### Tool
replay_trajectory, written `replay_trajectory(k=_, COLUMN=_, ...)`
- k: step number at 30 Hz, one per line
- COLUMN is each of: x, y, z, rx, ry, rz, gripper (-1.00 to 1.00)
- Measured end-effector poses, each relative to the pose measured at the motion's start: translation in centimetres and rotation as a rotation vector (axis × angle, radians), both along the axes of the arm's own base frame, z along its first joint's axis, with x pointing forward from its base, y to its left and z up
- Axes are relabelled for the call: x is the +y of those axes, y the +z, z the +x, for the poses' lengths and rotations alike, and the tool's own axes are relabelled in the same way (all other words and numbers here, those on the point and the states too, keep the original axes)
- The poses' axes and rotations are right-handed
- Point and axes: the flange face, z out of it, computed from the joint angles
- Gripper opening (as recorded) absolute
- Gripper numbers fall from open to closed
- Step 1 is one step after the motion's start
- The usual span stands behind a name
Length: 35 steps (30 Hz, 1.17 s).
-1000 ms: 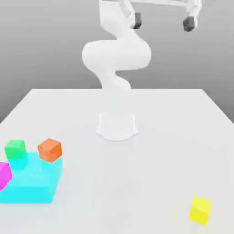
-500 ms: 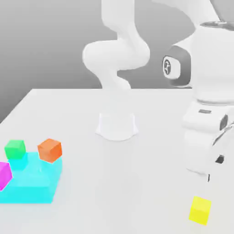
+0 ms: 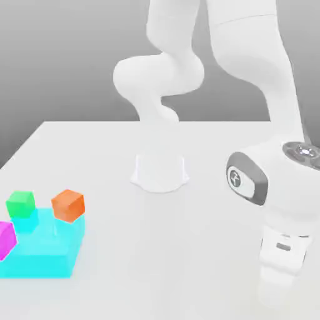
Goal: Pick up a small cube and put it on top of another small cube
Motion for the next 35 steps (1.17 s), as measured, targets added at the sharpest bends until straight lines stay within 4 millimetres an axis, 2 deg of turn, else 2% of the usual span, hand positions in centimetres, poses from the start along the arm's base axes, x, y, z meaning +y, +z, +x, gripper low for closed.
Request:
replay_trajectory(k=4, x=0.0, y=4.4, z=0.0, rx=0.000, ry=0.000, rz=0.000, gripper=-1.00)
replay_trajectory(k=5, x=-0.6, y=5.6, z=0.2, rx=-0.002, ry=-0.015, rz=-0.002, gripper=-1.00)
replay_trajectory(k=9, x=-10.3, y=8.9, z=3.0, rx=-0.026, ry=-0.253, rz=-0.032, gripper=-1.00)
replay_trajectory(k=12, x=-17.7, y=10.9, z=3.5, rx=-0.037, ry=-0.435, rz=-0.048, gripper=-1.00)
replay_trajectory(k=14, x=-23.9, y=12.2, z=3.1, rx=-0.042, ry=-0.585, rz=-0.056, gripper=-1.00)
replay_trajectory(k=17, x=-35.6, y=14.3, z=0.1, rx=-0.043, ry=-0.887, rz=-0.064, gripper=-1.00)
replay_trajectory(k=19, x=-43.0, y=15.9, z=-3.9, rx=-0.040, ry=-1.111, rz=-0.062, gripper=-1.00)
replay_trajectory(k=23, x=-50.6, y=17.4, z=-11.2, rx=-0.023, ry=-1.408, rz=-0.034, gripper=-1.00)
replay_trajectory(k=25, x=-53.9, y=17.7, z=-15.7, rx=-0.009, ry=-1.562, rz=-0.012, gripper=-1.00)
replay_trajectory(k=26, x=-54.6, y=17.3, z=-16.9, rx=-0.004, ry=-1.604, rz=-0.002, gripper=-1.00)
replay_trajectory(k=32, x=-55.3, y=12.2, z=-18.0, rx=0.001, ry=-1.644, rz=0.009, gripper=-1.00)
replay_trajectory(k=33, x=-55.3, y=11.4, z=-18.1, rx=0.000, ry=-1.645, rz=0.005, gripper=1.00)
replay_trajectory(k=35, x=-55.2, y=11.5, z=-17.9, rx=0.000, ry=-1.640, rz=0.005, gripper=1.00)
